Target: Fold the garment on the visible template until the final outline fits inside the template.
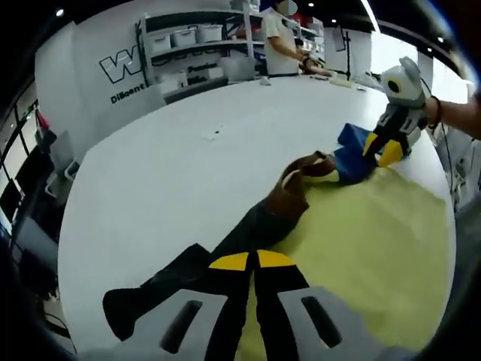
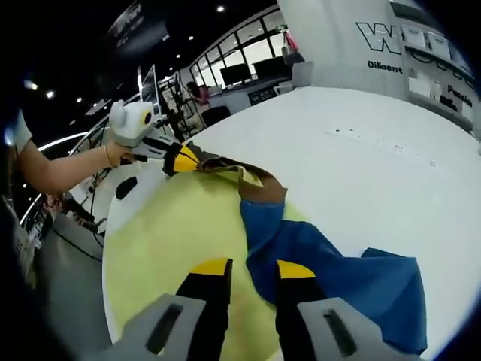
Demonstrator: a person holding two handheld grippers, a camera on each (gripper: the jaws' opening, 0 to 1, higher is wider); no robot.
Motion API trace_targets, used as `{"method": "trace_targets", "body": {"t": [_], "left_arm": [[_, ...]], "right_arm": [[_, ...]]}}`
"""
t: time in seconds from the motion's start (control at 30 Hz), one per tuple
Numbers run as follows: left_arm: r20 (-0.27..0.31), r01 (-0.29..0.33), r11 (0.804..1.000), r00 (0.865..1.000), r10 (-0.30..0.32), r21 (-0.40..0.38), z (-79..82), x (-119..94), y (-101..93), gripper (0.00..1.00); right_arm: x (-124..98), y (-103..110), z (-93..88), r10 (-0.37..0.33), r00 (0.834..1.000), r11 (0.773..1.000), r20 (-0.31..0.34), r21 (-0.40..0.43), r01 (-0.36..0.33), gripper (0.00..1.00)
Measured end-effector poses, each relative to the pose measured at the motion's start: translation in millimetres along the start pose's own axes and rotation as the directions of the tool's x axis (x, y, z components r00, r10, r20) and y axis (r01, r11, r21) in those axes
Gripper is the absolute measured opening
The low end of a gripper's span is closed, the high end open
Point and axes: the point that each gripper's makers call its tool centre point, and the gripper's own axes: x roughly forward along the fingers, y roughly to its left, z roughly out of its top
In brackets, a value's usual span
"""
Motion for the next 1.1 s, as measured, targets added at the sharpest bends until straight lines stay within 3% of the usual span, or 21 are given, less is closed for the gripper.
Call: {"method": "trace_targets", "body": {"t": [0.1,0.2,0.3,0.43,0.5,0.7,0.97,1.1], "left_arm": [[0.046,-0.007,0.998,0.999,0.004,0.059,9.1,-5,-1.9,0.07],[0.112,0.017,0.997,0.993,-0.025,0.078,24.8,-12,-7.5,0.21],[0.122,0.002,0.99,0.992,-0.019,0.138,31.5,-12,-4.7,0.32],[0.078,0.013,0.99,0.997,-0.025,0.142,26.0,-1,-1.0,0.33],[0.045,0.053,0.991,0.997,-0.059,0.123,18.8,4,-4.8,0.34],[-0.013,0.09,0.99,0.996,-0.089,0.107,4.1,16,-9.3,0.29],[-0.023,0.089,0.989,0.996,-0.087,0.119,1.9,15,-8.8,0.07],[-0.021,0.08,0.991,0.997,-0.078,0.103,2.3,15,-4.9,0.04]], "right_arm": [[0,0,3.9,-0.005,1.0,1.0,0.015,0.018,0.005,0.18],[2,-3,9.1,-0.021,0.999,0.999,0.029,0.039,0.02,0.23],[8,-5,11.2,-0.039,0.999,0.997,0.032,0.061,0.037,0.27],[18,-10,9.9,-0.065,0.998,0.995,0.012,0.082,0.064,0.29],[23,-12,11.1,-0.069,0.998,0.993,0.011,0.093,0.067,0.27],[31,-19,12.2,-0.084,0.996,0.987,-0.005,0.138,0.084,0.23],[33,-13,19.2,-0.088,0.996,0.987,0.012,0.133,0.086,0.15],[38,-16,12.6,-0.102,0.995,0.984,-0.017,0.146,0.103,0.11]]}}
